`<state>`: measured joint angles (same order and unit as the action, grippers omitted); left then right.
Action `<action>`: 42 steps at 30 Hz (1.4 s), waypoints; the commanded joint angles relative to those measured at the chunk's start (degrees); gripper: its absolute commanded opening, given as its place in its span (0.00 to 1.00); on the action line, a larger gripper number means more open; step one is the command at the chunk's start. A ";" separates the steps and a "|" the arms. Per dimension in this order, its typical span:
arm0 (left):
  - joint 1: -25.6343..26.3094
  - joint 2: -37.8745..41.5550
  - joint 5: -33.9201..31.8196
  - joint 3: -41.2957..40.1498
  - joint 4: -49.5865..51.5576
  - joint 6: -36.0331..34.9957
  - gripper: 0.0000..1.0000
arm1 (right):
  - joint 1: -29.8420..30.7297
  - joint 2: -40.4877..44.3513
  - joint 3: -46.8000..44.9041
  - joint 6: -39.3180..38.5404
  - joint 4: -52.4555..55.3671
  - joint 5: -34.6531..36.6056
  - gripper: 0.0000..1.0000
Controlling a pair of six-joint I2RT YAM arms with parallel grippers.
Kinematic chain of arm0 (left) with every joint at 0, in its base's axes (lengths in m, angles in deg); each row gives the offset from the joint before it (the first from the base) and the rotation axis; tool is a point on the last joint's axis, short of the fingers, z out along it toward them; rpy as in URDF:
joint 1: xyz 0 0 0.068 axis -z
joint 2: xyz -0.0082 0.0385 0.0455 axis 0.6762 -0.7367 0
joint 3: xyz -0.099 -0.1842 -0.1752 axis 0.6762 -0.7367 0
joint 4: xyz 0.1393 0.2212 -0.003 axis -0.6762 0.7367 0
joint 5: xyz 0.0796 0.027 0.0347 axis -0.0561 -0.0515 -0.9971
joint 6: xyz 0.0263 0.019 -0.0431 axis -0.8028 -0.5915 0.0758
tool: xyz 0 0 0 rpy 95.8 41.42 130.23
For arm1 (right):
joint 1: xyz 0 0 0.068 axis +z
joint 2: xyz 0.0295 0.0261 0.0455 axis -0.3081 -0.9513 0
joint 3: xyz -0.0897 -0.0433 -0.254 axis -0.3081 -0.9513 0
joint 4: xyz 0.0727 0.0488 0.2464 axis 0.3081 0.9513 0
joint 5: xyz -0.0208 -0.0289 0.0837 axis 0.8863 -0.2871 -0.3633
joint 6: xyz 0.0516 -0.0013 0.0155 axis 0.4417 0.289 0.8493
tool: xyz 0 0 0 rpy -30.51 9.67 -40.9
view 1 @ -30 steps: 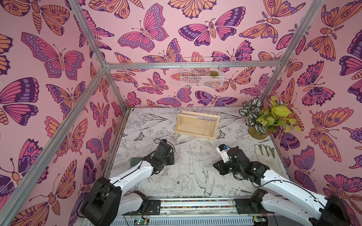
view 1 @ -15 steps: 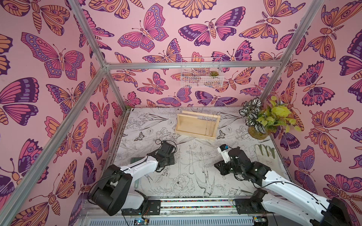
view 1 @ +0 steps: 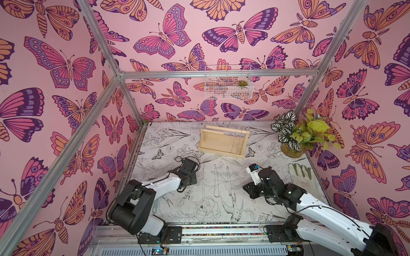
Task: Take the necklace off the jewelry display stand
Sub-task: Adjust the necklace at the center of the board.
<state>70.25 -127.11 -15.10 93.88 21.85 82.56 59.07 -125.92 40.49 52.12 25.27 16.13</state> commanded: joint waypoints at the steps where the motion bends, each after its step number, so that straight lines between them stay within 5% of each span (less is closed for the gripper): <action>1: -0.95 -2.44 -0.28 0.68 -0.37 -1.34 0.00 | 0.42 -0.37 -0.27 0.14 0.01 0.67 0.17; 18: -2.22 -7.30 -0.45 4.42 -1.32 -3.47 0.00 | 0.41 -1.29 -0.04 -0.21 -0.35 0.95 0.17; 22: -2.21 -1.56 -0.99 1.54 -1.33 -3.54 0.00 | 2.15 -0.93 0.96 -2.66 -2.03 -3.87 0.14; 26: -2.31 7.51 -1.99 -0.42 0.52 -4.52 0.01 | 12.00 -0.56 4.22 -5.11 -4.67 -1.57 0.11; 30: -3.72 16.15 -2.18 -0.78 3.08 -4.22 0.14 | 15.71 -11.23 6.28 -0.62 -15.76 -8.32 0.02; 34: -9.56 20.43 5.61 -0.23 4.47 -3.44 0.20 | 17.68 -28.28 12.32 3.01 -24.57 -12.38 0.00; 37: -10.04 23.49 9.75 -1.40 5.39 -2.09 0.16 | 18.04 -40.72 21.81 2.65 -22.98 -12.26 0.00; 39: -10.04 26.09 12.67 -4.23 5.39 -0.33 0.00 | 18.07 -47.10 27.64 2.92 -22.05 -11.37 0.00; 42: -9.94 30.35 14.21 -8.83 6.40 1.14 0.00 | 18.10 -54.90 36.17 2.81 -19.08 -11.68 0.00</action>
<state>60.35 -99.59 -5.35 89.05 24.58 81.57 76.86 -176.49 70.33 54.07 4.94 5.18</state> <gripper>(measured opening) 0.053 0.063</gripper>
